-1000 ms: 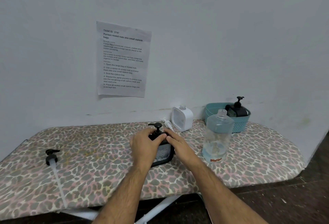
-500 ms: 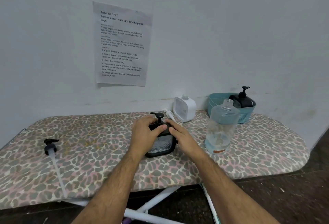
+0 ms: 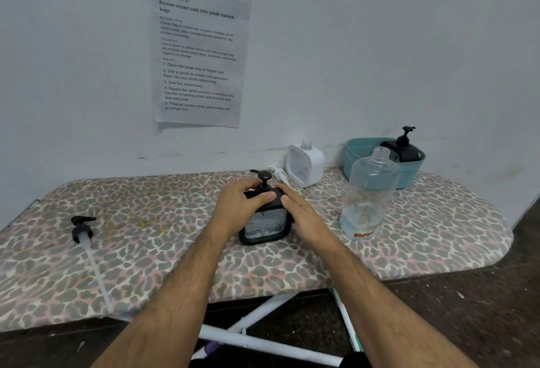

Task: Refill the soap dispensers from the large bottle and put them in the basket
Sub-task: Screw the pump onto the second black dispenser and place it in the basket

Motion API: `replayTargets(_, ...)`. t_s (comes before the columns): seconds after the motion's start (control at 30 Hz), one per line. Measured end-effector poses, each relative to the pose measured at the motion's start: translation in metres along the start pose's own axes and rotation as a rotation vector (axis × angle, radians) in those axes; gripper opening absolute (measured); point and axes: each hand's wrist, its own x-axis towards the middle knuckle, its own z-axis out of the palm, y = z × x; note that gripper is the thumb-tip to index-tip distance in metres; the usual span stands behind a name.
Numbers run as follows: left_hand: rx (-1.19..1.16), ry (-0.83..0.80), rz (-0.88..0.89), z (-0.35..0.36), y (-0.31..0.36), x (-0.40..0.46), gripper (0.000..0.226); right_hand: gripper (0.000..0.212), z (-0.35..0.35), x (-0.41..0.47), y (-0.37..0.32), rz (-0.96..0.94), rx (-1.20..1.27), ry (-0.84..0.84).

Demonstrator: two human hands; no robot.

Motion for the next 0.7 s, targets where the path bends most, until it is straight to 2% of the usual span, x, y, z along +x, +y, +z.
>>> replayTargets(0.2, 0.000, 0.044, -0.041, 0.004, 0.005, -0.007, 0.017, 0.046, 0.000, -0.004, -0.006, 0.037, -0.035, -0.026)
replayTargets(0.33, 0.013, 0.083, -0.052, 0.005, 0.011, -0.012, 0.019, 0.040, -0.003, -0.008, -0.019, 0.051, -0.113, -0.061)
replayTargets(0.53, 0.036, 0.092, -0.108, -0.001, 0.005, -0.025, 0.056, 0.041, -0.006, -0.014, -0.037, 0.072, -0.182, -0.098)
replayTargets(0.7, -0.055, 0.060, -0.197, -0.010, -0.010, -0.043, 0.067, 0.048, -0.005, -0.017, -0.039, 0.084, -0.249, -0.077)
